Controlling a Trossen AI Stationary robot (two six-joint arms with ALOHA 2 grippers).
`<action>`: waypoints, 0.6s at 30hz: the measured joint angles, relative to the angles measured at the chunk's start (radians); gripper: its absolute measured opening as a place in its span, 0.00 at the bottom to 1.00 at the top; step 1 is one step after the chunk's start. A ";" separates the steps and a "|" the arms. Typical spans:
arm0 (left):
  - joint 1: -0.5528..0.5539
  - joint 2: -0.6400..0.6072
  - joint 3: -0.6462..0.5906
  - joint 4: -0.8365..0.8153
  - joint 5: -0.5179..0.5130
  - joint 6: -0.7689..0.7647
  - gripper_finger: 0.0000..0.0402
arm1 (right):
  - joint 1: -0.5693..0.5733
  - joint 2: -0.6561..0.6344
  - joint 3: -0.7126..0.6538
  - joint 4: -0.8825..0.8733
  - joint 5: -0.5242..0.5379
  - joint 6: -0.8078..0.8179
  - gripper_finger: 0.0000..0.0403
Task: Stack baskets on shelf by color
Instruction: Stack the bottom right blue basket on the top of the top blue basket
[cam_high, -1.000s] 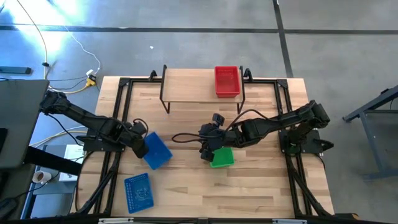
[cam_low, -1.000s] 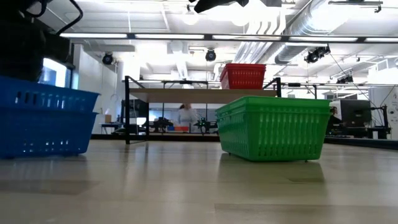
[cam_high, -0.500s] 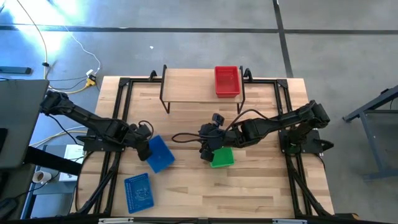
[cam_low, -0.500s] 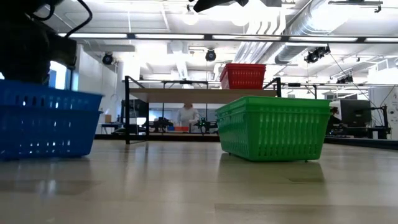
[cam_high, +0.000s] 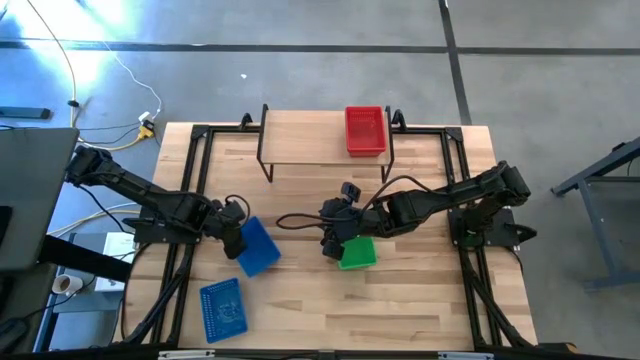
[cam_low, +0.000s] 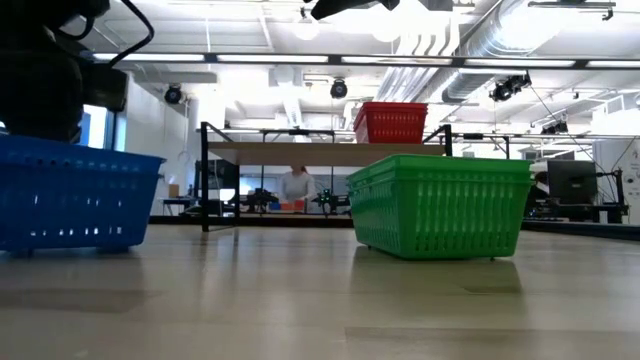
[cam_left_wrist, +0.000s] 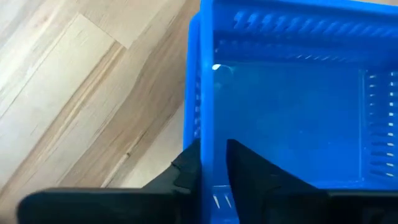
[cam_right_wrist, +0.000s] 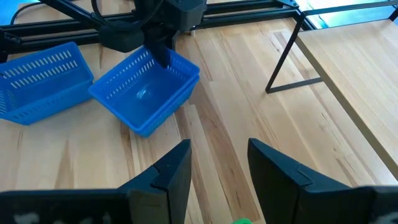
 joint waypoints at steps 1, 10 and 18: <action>0.000 0.000 0.000 0.000 0.006 0.000 0.17 | 0.000 0.000 0.000 0.000 0.000 0.000 0.36; 0.000 -0.001 0.002 0.006 0.048 0.011 0.35 | 0.000 0.000 0.000 0.000 0.000 0.000 0.36; 0.000 0.001 0.070 -0.008 0.022 0.060 0.37 | 0.000 0.000 0.000 0.000 0.000 0.000 0.36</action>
